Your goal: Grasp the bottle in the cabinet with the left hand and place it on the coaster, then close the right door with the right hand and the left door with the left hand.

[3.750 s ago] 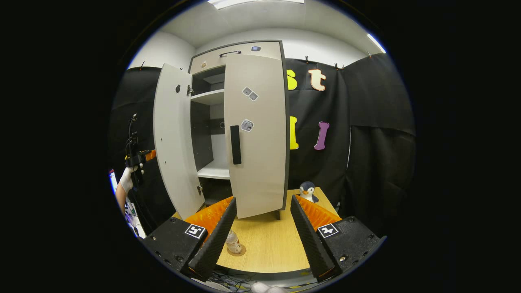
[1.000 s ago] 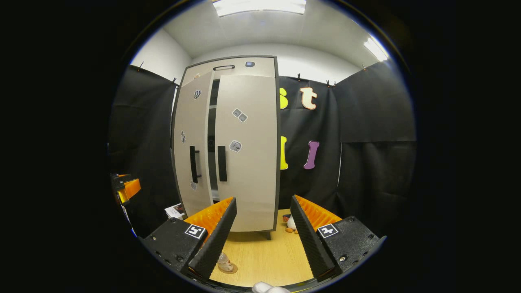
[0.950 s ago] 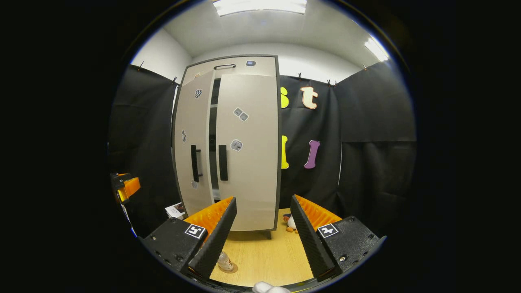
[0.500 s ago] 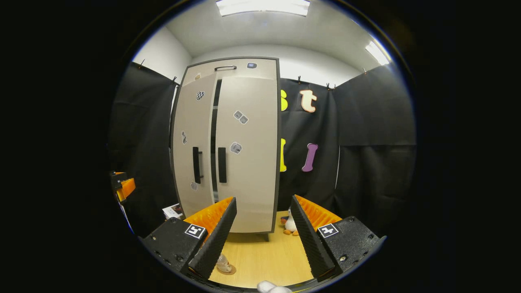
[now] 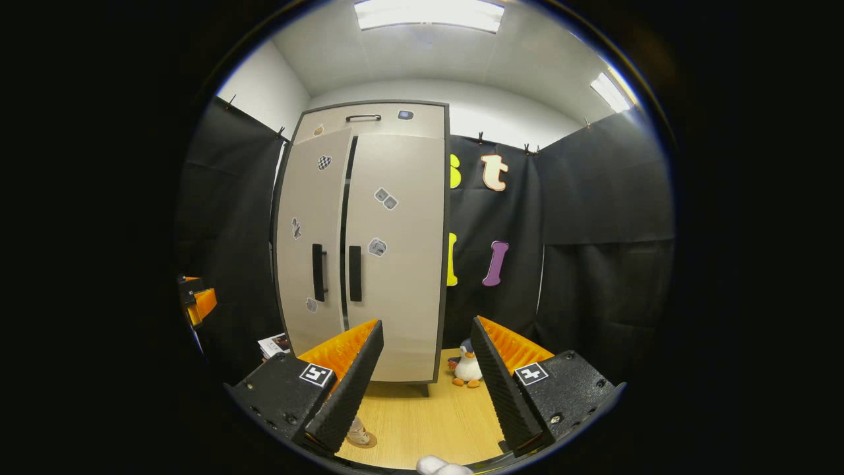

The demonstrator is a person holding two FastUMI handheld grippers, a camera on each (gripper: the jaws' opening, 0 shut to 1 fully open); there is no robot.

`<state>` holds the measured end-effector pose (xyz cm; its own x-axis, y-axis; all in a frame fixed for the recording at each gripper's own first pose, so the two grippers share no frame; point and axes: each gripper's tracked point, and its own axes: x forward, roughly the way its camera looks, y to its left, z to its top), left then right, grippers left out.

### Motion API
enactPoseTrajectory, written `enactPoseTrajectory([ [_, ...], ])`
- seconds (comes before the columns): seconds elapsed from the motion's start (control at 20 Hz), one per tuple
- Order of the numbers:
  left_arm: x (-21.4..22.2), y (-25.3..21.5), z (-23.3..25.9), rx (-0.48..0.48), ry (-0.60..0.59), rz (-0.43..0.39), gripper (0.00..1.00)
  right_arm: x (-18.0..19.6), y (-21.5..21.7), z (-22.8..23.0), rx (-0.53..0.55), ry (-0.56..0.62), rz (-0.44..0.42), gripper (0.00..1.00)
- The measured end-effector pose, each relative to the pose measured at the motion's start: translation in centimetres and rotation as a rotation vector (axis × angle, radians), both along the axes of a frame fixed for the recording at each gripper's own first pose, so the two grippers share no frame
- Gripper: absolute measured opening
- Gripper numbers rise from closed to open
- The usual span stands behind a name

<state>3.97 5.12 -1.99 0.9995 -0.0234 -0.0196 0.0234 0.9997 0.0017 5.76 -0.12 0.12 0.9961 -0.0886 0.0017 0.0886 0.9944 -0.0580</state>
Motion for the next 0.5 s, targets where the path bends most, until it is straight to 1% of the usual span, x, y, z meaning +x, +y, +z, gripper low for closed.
enactPoseTrajectory([
  [0.05, 0.02, 0.06, -0.07, 0.001, 0.002, -0.001, 0.96, 0.04, 0.02, -0.07, -0.006, 0.001, 0.002, 0.82],
  [0.1, 0.05, 0.02, -0.14, 0.003, 0.006, -0.003, 0.99, -0.05, -0.01, -0.15, -0.009, 0.004, 0.004, 0.83],
  [0.15, 0.04, 0.02, -0.07, 0.005, 0.002, -0.003, 0.97, -0.13, -0.06, -0.18, -0.009, 0.006, 0.003, 0.83],
  [0.45, -0.14, -0.48, 0.38, -0.001, -0.005, -0.034, 0.98, -0.15, -0.09, -0.22, 0.009, 0.015, -0.001, 0.82],
  [0.5, -0.10, -0.57, 0.31, 0.002, -0.003, -0.037, 0.96, -0.17, -0.06, -0.24, 0.008, 0.017, 0.000, 0.83],
])
